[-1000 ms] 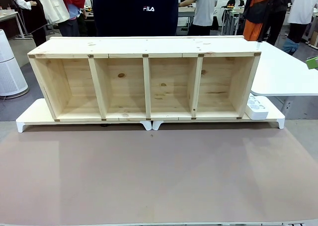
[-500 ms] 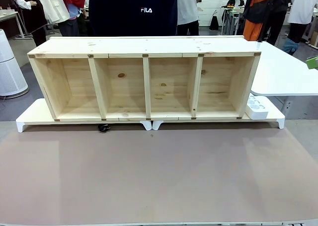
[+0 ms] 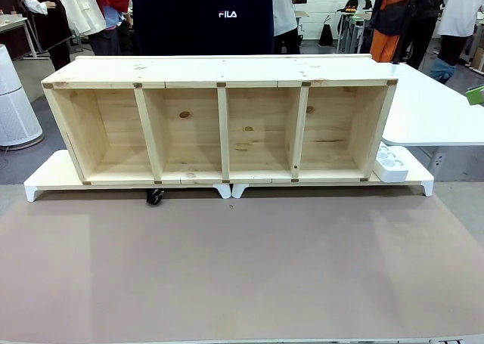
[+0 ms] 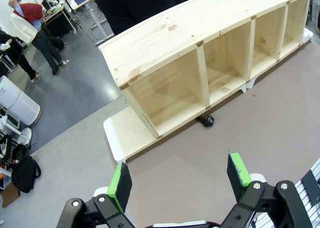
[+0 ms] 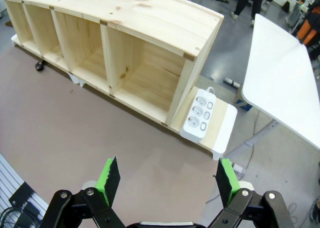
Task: Perform cable management.
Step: When the cord part of the Power Cable appears at the lower middle area of the table and stops, grasp the cord part of the Power Cable.
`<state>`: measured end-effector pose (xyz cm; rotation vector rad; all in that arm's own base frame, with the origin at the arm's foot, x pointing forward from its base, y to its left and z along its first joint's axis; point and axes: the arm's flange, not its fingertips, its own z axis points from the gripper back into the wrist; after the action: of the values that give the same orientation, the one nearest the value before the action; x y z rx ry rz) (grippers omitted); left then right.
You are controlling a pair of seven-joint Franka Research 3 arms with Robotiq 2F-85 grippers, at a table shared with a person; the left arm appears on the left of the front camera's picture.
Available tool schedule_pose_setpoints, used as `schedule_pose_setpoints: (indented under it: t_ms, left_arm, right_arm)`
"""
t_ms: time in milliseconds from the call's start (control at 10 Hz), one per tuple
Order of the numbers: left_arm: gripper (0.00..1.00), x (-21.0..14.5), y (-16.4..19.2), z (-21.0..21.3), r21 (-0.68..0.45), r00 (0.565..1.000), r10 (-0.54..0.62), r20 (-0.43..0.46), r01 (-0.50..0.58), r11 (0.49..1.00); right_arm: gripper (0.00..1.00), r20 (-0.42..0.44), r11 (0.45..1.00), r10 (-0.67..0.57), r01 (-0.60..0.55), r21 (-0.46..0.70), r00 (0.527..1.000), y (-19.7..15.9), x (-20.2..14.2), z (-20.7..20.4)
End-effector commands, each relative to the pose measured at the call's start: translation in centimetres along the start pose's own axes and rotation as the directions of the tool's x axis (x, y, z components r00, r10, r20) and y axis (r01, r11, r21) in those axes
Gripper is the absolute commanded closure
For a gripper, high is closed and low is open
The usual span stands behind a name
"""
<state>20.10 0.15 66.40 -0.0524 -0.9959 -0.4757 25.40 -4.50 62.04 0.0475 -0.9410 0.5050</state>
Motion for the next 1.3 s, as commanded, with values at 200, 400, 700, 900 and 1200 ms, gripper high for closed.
schedule_pose_setpoints:
  t_ms: [200,400,700,900,1200]
  left_arm:
    - [0.0,0.21,-0.11,-0.03,-0.001,1.0,0.013,0.013,-0.013,1.0]
    - [0.0,0.21,-0.11,-0.03,-0.001,1.0,0.013,0.013,-0.013,1.0]
    - [0.0,0.21,-0.11,-0.03,-0.001,1.0,0.013,0.013,-0.013,1.0]
    - [0.0,0.21,-0.11,-0.03,-0.001,1.0,0.013,0.013,-0.013,1.0]
    - [0.0,0.21,-0.11,-0.03,-0.001,1.0,0.013,0.013,-0.013,1.0]
  right_arm:
    - [0.0,0.004,1.0,0.003,-0.003,-0.008,1.0,-0.01,0.29,-0.47]
    - [0.0,0.004,1.0,0.003,-0.003,-0.008,1.0,-0.01,0.29,-0.47]
    - [0.0,0.004,1.0,0.003,-0.003,-0.008,1.0,-0.01,0.29,-0.47]
    - [0.0,0.004,1.0,0.003,-0.003,-0.008,1.0,-0.01,0.29,-0.47]
    - [0.0,0.004,1.0,0.003,-0.003,-0.008,1.0,-0.01,0.29,-0.47]
